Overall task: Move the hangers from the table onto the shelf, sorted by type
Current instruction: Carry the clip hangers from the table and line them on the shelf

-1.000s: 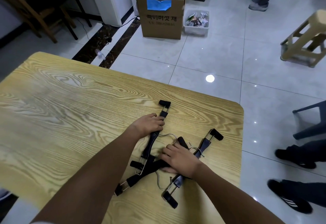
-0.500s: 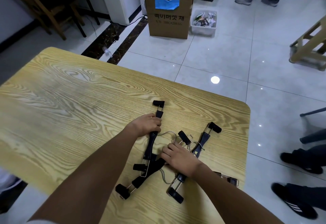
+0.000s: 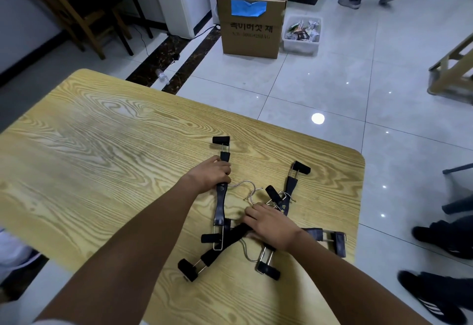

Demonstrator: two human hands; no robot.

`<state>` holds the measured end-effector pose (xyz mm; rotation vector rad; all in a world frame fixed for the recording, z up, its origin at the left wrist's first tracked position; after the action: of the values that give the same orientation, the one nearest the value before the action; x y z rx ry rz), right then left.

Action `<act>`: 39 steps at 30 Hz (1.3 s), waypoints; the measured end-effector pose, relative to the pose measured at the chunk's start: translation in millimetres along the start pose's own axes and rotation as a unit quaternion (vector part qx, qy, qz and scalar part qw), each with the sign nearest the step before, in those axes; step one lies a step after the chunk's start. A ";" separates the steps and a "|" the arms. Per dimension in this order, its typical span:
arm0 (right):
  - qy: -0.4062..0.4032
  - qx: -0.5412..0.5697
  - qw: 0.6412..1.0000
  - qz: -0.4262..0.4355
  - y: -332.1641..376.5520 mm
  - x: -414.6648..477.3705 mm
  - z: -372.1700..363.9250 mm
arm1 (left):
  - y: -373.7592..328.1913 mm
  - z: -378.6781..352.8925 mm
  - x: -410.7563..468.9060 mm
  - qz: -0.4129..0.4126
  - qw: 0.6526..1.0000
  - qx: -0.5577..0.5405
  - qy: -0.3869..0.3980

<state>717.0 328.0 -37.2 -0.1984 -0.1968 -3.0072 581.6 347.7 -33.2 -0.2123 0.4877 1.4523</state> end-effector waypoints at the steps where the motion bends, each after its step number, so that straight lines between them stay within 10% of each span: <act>1: 0.009 0.013 1.000 -0.007 -1.6 -0.5 -2.1 | -0.7 -1.2 -0.7 0.002 1.000 0.004 0.001; 16: 0.006 -0.013 0.986 -0.165 -50.2 -33.5 11.0 | -3.9 -5.4 -3.7 0.042 0.999 0.027 0.018; 39: -0.004 -0.095 0.995 0.035 12.1 4.9 10.4 | -6.7 -30.1 -19.5 0.087 0.996 -0.030 0.011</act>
<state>715.0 316.9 -24.9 -0.2293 0.0941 -2.9544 581.6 316.5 -52.3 -0.2401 0.4904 1.6374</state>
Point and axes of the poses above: each hand's wrist, its own x-axis towards the middle knuckle, its own z-axis out of the back of the hand, y = z × x, the point moved 9 cm from there along x, towards the middle knuckle
